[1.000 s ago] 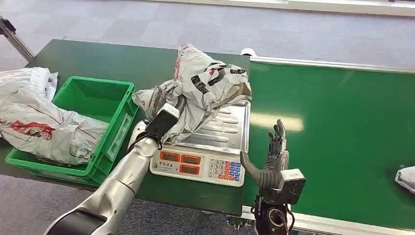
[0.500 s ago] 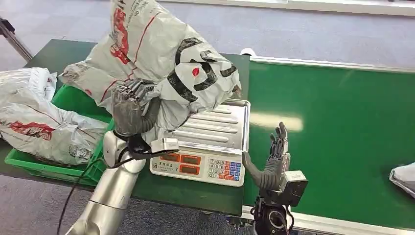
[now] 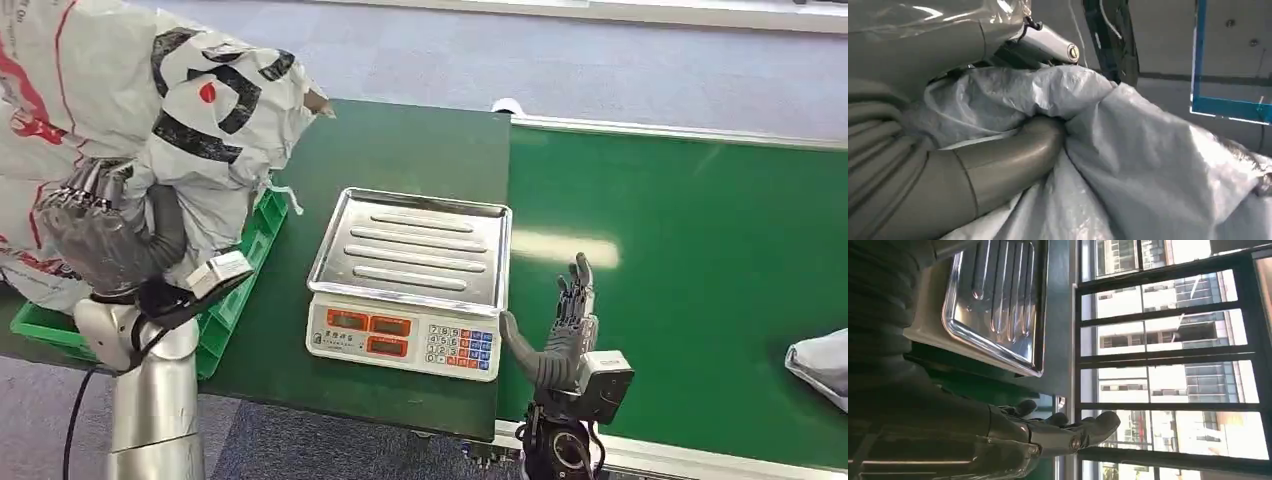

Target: Moved the parcel from conveyor to table for the left to box.

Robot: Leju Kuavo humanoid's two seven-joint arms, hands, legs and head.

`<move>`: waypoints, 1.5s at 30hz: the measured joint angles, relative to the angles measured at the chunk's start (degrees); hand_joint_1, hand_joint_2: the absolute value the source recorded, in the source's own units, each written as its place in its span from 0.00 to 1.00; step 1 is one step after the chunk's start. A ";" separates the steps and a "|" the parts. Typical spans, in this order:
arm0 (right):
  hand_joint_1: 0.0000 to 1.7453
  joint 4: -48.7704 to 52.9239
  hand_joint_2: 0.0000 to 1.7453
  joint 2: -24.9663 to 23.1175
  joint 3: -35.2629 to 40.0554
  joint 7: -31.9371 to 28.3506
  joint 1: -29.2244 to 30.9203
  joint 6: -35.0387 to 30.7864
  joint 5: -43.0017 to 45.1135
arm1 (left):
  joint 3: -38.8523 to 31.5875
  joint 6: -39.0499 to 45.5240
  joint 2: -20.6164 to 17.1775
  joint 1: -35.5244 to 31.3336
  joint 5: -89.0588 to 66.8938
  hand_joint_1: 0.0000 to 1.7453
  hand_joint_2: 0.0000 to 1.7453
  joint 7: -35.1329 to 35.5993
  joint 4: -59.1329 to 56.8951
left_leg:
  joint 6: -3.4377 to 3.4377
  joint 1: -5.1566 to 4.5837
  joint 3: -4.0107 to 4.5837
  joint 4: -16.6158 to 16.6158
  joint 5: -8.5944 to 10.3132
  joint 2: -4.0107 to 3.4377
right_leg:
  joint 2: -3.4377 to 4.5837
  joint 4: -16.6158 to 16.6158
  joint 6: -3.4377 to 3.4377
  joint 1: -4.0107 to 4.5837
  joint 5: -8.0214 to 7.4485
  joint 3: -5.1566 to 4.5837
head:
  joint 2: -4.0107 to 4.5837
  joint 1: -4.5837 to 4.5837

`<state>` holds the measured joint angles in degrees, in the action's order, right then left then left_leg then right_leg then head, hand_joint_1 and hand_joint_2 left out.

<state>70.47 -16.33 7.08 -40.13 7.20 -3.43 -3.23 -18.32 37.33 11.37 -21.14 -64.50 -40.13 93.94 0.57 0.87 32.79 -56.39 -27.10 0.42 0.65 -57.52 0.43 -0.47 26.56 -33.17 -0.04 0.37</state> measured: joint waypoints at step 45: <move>0.00 0.09 1.00 -0.70 -1.97 0.00 0.37 1.05 -0.81 | 0.32 0.02 -6.01 -5.19 33.75 0.00 0.00 0.22 -31.62 | 0.02 -0.03 -0.17 0.01 0.09 0.24 | -0.28 0.00 -0.01 -0.03 -0.02 0.24 | 0.00 0.00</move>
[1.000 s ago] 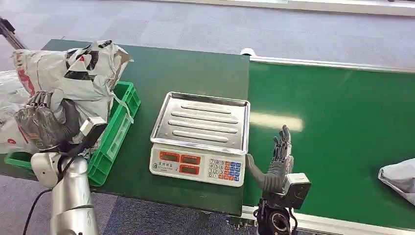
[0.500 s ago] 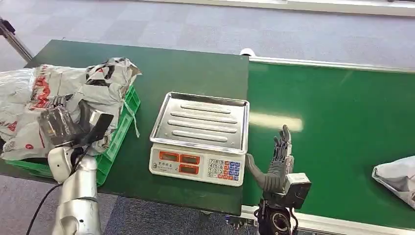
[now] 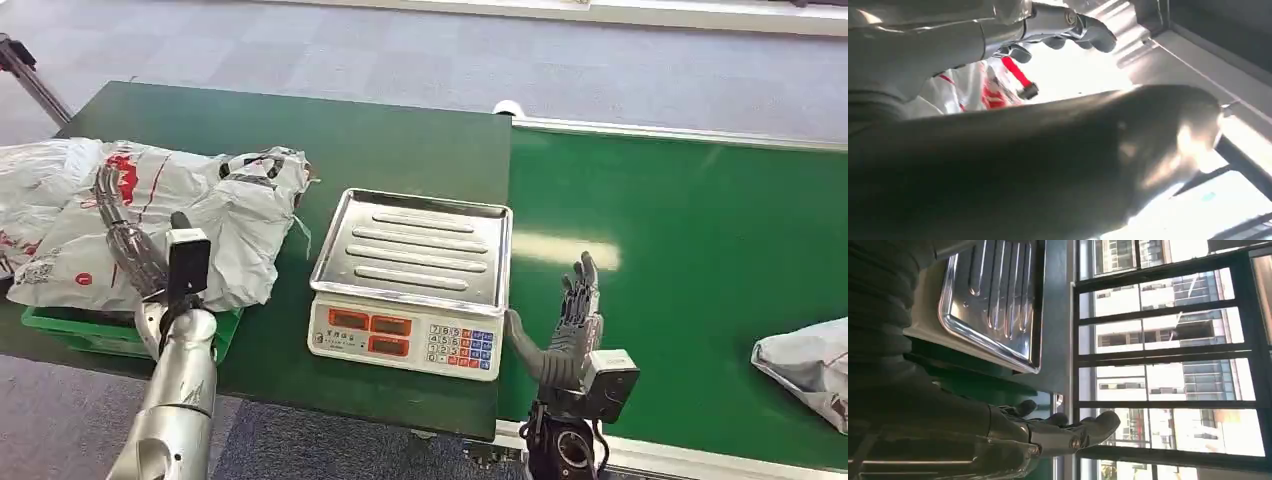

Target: Moved the parcel from conveyor to table for the left to box.

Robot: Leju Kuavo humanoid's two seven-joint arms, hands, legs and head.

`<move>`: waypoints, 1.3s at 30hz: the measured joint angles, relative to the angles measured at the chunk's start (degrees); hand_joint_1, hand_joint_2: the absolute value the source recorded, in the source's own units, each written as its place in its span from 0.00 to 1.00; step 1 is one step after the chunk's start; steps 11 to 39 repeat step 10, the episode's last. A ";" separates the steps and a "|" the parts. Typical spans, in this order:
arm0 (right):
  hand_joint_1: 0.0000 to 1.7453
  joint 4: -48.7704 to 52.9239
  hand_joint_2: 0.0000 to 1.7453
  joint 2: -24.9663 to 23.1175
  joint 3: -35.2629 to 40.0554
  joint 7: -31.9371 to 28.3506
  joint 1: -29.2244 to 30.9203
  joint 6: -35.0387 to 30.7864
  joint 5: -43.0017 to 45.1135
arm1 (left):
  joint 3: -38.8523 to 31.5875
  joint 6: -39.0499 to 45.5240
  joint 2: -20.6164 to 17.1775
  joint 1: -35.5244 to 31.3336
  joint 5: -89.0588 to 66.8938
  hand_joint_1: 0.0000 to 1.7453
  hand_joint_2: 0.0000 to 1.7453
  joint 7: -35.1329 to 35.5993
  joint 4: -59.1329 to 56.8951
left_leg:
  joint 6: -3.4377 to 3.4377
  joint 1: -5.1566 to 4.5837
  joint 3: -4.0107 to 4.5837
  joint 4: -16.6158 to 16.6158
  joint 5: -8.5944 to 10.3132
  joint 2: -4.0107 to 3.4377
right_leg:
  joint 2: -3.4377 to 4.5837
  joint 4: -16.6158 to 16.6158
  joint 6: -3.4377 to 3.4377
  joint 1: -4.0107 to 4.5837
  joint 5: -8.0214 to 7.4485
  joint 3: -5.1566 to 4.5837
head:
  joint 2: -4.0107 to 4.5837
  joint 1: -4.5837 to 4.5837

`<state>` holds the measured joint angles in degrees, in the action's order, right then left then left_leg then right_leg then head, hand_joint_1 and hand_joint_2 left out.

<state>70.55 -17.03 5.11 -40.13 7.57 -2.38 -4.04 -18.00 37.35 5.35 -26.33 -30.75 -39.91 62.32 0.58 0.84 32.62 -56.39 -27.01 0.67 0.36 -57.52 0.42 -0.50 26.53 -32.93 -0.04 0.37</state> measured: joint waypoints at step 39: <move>0.00 -0.76 1.00 0.04 0.79 0.00 0.74 -0.66 0.83 | 9.98 0.00 -1.44 6.44 9.33 0.00 0.00 -0.20 17.62 | 0.04 0.04 0.09 0.00 -0.04 -0.05 | 0.08 0.00 -0.01 0.03 0.03 -0.15 | 0.00 0.00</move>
